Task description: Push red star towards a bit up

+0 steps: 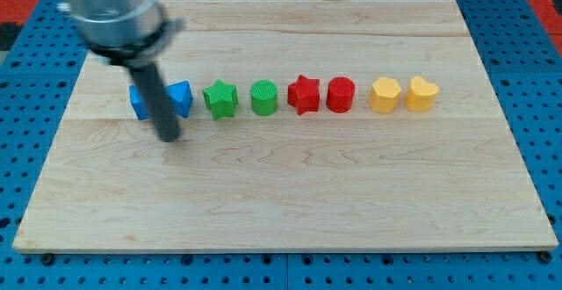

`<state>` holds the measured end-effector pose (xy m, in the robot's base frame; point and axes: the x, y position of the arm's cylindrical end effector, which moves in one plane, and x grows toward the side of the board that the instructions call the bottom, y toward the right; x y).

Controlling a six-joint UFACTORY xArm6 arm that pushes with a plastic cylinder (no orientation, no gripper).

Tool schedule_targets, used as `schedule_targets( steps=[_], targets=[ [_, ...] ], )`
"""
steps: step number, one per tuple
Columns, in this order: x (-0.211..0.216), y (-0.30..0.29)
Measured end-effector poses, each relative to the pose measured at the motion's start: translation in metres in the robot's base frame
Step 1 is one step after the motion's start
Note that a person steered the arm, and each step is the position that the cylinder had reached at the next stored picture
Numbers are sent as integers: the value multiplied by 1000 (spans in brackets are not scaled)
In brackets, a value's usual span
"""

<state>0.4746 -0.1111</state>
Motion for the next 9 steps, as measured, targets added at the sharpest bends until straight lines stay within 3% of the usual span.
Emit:
schedule_targets(
  steps=[1,3,4,8,9],
  targets=[
    [2,99],
    [-12,116],
    [-36,156],
    [-46,135],
    [-68,126]
  ],
)
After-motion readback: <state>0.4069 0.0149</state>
